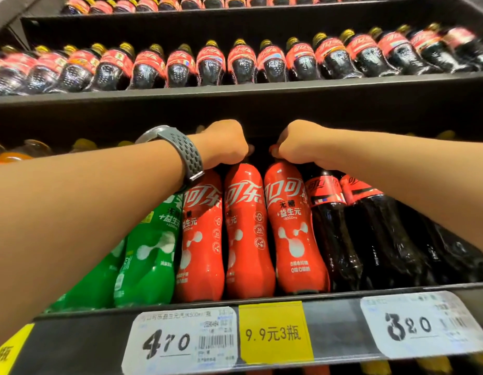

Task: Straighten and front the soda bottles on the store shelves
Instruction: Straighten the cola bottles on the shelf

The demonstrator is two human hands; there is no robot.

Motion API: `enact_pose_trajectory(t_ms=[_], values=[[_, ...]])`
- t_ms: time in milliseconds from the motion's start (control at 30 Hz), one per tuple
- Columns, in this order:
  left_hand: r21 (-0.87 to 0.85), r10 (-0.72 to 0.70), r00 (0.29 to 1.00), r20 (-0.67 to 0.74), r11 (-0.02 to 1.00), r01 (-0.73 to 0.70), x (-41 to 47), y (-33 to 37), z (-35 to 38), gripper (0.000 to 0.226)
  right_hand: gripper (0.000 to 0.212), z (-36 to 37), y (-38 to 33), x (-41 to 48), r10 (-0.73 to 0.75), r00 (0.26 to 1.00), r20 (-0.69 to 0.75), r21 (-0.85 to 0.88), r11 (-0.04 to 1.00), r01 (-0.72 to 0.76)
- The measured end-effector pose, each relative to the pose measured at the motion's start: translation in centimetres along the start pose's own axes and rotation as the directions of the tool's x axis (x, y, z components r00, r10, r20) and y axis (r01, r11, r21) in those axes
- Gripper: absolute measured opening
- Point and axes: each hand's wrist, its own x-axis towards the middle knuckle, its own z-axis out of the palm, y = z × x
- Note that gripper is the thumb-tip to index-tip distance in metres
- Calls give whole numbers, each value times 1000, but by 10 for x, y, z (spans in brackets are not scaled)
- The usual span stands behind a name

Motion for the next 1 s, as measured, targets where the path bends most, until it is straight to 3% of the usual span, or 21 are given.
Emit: enact_pose_trajectory(t_ms=[233,467,600,767,900,1000], values=[[53,-27,996,-84,998,31,1,1,-5,44,33,0,-2,-2,-12,1000,4,-48,999,12],[-85,-40,999,5,996,40,3,-7,-7,38,31,-2,-1,-1,3,1000,8,-34,999,-3],[-32,-45,997,-66,999,42,0,-5,0,44,32,0,-2,0,15,1000,15,-57,998,-14],[-1,-9,999,-50,1000,9,1,-8,-5,45,31,-1,-7,1,20,1000,-18,-87,996,-22],[-41,69,992,-105,996,-73,-5,-25,-26,33,31,-6,-20,0,-183,959,-218,-212,968,137],[42,141,977,-159,990,-136,-17,-48,-44,27,31,1,-46,0,-305,931,-201,-164,948,275]])
